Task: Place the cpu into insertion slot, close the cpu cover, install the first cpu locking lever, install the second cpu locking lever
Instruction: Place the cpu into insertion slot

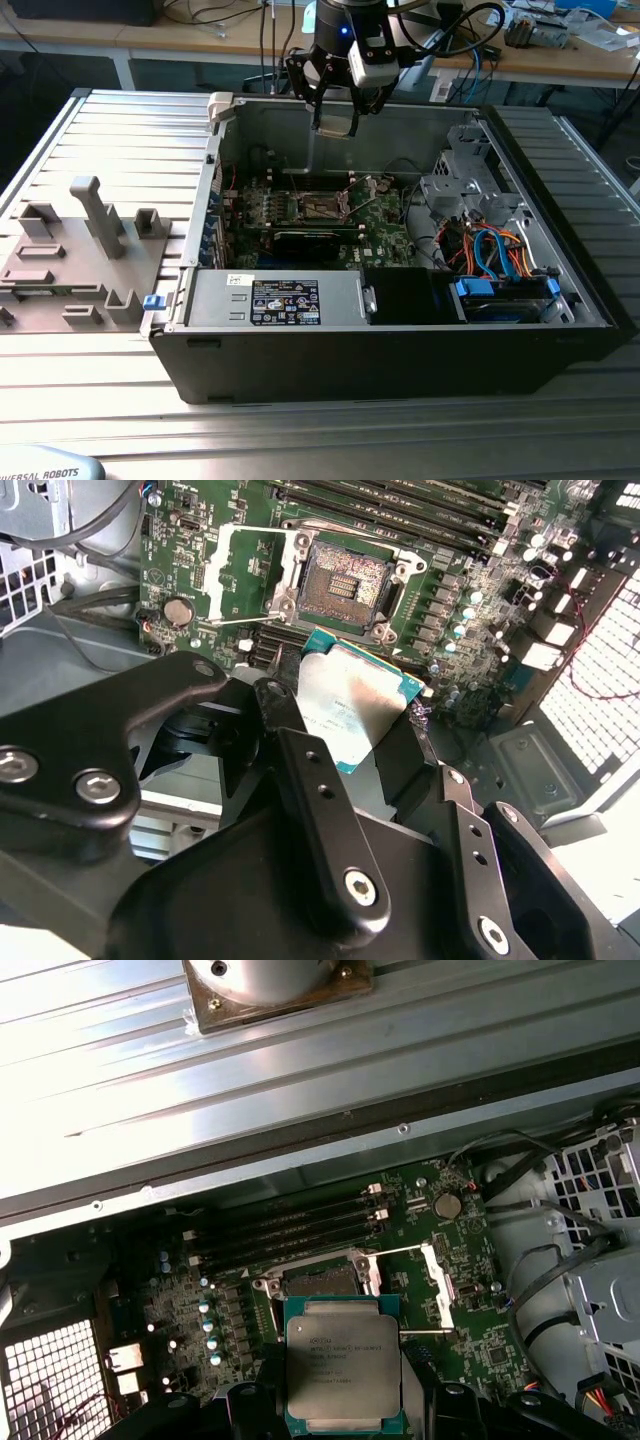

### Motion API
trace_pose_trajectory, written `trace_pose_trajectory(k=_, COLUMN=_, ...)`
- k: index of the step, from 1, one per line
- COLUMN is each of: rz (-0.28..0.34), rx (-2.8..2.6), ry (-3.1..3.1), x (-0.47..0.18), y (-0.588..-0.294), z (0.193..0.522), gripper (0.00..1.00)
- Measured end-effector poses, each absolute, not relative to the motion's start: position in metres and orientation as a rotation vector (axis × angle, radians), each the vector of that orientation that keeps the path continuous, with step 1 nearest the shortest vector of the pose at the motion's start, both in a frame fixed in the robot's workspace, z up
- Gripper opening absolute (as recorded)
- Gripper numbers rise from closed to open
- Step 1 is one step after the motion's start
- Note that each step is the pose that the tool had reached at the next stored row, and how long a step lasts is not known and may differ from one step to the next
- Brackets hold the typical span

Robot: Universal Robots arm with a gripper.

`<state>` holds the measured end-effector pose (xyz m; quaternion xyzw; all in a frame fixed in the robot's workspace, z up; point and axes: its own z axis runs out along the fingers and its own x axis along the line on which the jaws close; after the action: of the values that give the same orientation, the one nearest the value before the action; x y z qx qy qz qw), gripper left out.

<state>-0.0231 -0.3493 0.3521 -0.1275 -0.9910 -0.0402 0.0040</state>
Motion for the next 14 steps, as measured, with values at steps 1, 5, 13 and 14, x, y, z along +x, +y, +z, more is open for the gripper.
trace_pose_trajectory(k=1, rz=-0.126, rx=-0.4, ry=-3.105, x=-0.0231, y=-0.3493, z=0.3521, gripper=0.54)
trace_pose_trajectory(k=5, rz=-0.126, rx=-0.403, ry=-3.105, x=-0.0231, y=-0.3493, z=0.3521, gripper=0.54)
trace_pose_trajectory(k=13, rz=-0.126, rx=-0.409, ry=-3.105, x=-0.0231, y=-0.3493, z=0.3521, gripper=0.54)
trace_pose_trajectory(k=14, rz=-0.126, rx=-0.41, ry=-3.104, x=-0.0231, y=-0.3493, z=0.3521, gripper=0.54)
